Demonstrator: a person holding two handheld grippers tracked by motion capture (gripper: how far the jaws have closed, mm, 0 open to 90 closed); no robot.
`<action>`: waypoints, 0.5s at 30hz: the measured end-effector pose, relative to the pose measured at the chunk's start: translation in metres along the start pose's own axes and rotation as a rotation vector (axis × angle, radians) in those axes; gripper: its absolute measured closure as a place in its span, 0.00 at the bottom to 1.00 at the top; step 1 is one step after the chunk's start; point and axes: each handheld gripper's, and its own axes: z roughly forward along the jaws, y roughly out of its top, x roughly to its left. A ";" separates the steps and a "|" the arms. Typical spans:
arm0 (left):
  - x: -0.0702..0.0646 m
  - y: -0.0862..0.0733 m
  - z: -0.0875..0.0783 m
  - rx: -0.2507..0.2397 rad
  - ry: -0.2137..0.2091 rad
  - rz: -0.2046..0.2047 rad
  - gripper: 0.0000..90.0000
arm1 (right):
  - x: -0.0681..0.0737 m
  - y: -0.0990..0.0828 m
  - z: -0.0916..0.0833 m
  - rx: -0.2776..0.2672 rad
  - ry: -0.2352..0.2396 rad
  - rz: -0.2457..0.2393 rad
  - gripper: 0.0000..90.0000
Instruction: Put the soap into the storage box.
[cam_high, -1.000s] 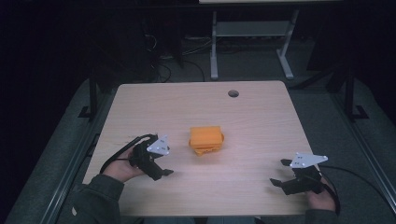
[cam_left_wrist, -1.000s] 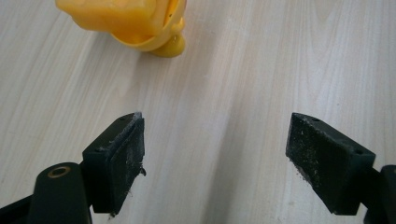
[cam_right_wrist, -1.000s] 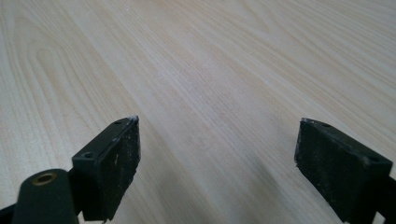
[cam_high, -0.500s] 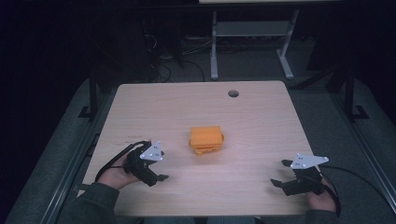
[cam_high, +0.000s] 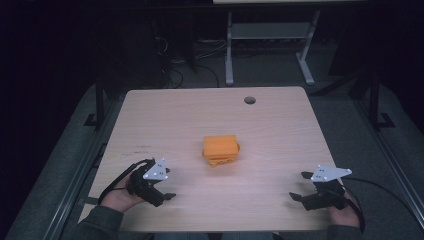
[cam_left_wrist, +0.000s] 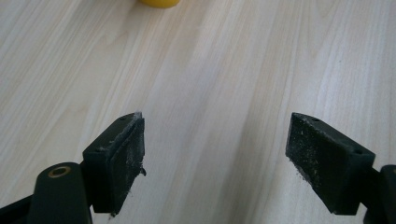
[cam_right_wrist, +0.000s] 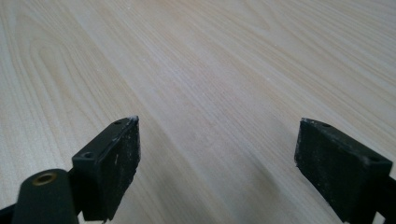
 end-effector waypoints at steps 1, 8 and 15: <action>-0.001 -0.002 0.000 0.001 0.001 0.000 0.21 | 0.000 0.000 0.000 0.001 0.001 0.000 0.15; -0.013 -0.019 0.000 -0.012 0.045 -0.036 0.21 | 0.003 0.002 -0.001 -0.009 0.005 -0.010 0.15; -0.015 -0.030 0.001 -0.021 0.077 -0.079 0.20 | 0.003 0.002 -0.002 -0.011 0.010 -0.011 0.15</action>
